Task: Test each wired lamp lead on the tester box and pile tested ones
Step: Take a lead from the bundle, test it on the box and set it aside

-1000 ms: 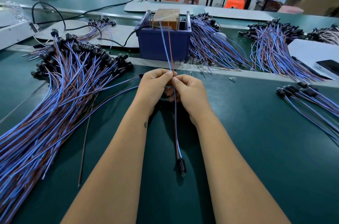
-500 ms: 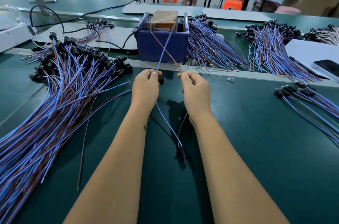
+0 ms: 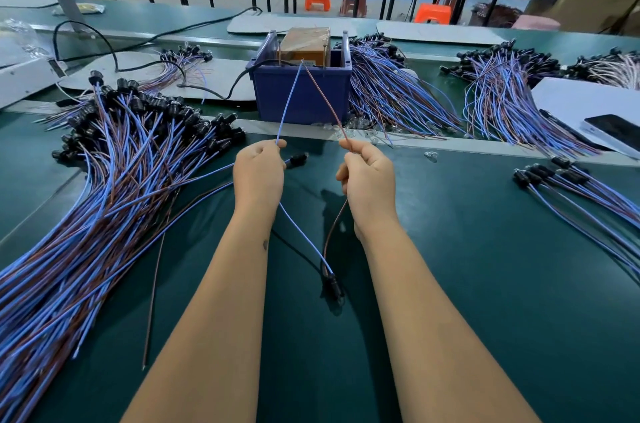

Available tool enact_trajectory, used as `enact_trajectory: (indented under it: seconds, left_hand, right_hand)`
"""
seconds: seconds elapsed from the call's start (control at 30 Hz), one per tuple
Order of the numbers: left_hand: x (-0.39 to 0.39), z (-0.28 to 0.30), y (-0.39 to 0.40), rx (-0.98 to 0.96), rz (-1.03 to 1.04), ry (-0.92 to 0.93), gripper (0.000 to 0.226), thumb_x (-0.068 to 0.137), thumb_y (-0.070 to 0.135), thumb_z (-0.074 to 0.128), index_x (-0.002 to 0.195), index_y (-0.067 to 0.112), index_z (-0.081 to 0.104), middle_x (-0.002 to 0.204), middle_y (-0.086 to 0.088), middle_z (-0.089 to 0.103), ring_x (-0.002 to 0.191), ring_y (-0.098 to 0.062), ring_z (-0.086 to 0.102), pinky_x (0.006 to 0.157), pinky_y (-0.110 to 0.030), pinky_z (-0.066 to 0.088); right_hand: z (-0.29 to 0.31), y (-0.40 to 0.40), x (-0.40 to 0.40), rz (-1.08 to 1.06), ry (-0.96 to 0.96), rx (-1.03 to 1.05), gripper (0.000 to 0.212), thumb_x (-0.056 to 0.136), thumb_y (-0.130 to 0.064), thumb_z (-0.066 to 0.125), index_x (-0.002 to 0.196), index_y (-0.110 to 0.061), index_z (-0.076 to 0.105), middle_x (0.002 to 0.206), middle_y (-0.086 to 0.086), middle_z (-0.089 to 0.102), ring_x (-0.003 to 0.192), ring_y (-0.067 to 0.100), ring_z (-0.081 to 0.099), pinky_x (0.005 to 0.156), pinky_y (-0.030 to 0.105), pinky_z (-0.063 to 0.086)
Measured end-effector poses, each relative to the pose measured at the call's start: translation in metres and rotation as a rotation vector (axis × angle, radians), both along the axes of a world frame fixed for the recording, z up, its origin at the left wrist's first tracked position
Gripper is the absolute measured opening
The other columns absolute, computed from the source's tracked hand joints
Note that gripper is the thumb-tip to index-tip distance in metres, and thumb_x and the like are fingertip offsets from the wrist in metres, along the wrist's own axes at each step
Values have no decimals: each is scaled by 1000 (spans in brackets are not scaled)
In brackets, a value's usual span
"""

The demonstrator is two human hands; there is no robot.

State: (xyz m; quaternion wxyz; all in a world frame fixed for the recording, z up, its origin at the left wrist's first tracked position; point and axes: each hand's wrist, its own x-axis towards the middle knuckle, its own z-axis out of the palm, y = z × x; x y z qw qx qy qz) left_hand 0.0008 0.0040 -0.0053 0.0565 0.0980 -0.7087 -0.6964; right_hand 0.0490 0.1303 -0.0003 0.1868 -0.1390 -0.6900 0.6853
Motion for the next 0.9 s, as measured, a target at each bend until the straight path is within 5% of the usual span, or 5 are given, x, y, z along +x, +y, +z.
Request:
enact_trajectory:
  seconds: [0.13, 0.33, 0.5, 0.9]
  left_hand:
    - [1, -2, -1, -35, -1, 29, 30, 90, 10, 42, 99, 22, 68, 46, 14, 53, 40, -6, 36, 45, -23, 32]
    - [0, -2, -1, -44, 26, 66, 33, 92, 11, 44, 76, 32, 64, 46, 14, 54, 46, -10, 37, 52, -28, 35]
    - [0, -1, -2, 12, 51, 79, 34, 90, 8, 43, 70, 28, 63, 46, 13, 51, 42, -7, 36, 47, -26, 33]
    - [1, 2, -4, 144, 101, 114, 27, 87, 2, 38, 73, 14, 58, 46, 14, 47, 38, -6, 32, 40, -19, 27]
  right_hand:
    - [0, 0, -1, -8, 2, -7, 31, 93, -6, 44, 113, -17, 65, 56, -6, 53, 53, 7, 43, 62, 29, 39]
    - [0, 0, 0, -7, 9, -14, 31, 94, -5, 44, 114, -17, 64, 56, -6, 54, 56, 8, 45, 62, 27, 41]
    - [3, 0, 0, 4, 8, -65, 28, 96, -4, 42, 113, -15, 62, 58, 1, 53, 51, 12, 44, 45, 17, 39]
    - [3, -2, 0, -3, -45, -50, 26, 95, -6, 43, 110, -16, 62, 56, 0, 56, 45, 11, 45, 45, 18, 39]
